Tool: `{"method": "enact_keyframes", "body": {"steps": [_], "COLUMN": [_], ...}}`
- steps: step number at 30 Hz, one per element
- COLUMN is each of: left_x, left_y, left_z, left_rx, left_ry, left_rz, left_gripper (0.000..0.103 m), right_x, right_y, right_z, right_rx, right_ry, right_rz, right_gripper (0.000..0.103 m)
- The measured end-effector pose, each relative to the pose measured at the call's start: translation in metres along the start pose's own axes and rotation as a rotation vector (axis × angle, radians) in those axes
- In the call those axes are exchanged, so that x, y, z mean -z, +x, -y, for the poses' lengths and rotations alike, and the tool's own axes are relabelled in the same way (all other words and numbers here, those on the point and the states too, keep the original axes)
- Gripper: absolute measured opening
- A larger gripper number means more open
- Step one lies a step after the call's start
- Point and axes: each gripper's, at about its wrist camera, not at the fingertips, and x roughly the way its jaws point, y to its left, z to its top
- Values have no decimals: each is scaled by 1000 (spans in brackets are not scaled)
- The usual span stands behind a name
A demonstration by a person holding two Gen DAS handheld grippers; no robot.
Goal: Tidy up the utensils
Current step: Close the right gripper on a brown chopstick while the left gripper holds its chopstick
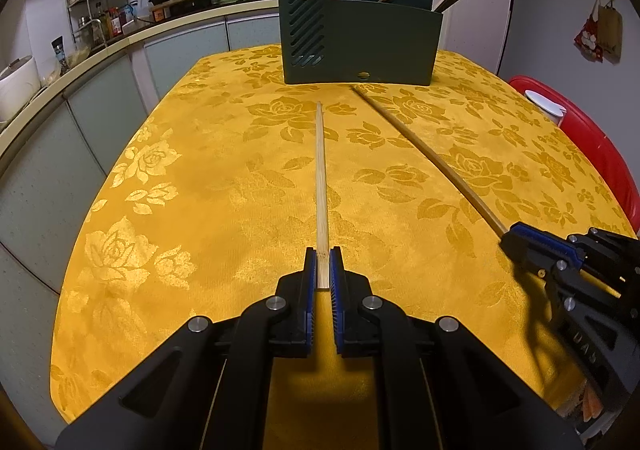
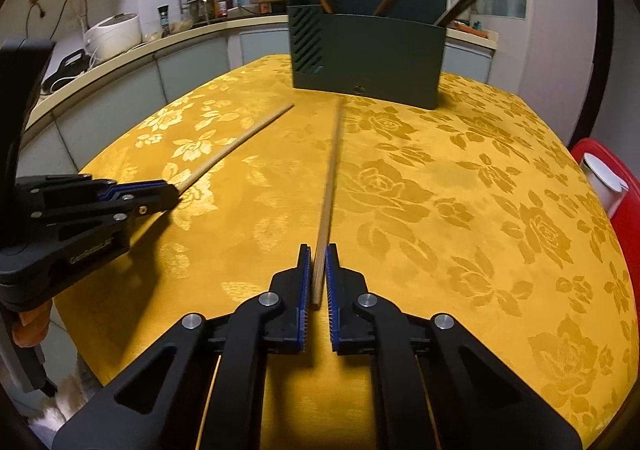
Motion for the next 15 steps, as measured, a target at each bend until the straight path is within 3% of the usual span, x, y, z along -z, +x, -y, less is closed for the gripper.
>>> {"method": "enact_keyframes", "body": {"steps": [10, 15], "left_x": [1, 2], "left_y": [0, 0], "left_z": [0, 2], "left_rx": [-10, -20], "left_ry": [-1, -2], "left_rz": [4, 11], "left_gripper": [7, 7], "right_x": [9, 15], "right_y": [-8, -11], "right_z": [36, 39], "right_rx": [158, 156], "right_ry": [103, 113], "right_rz": [-2, 19], "right_gripper": [7, 7]}}
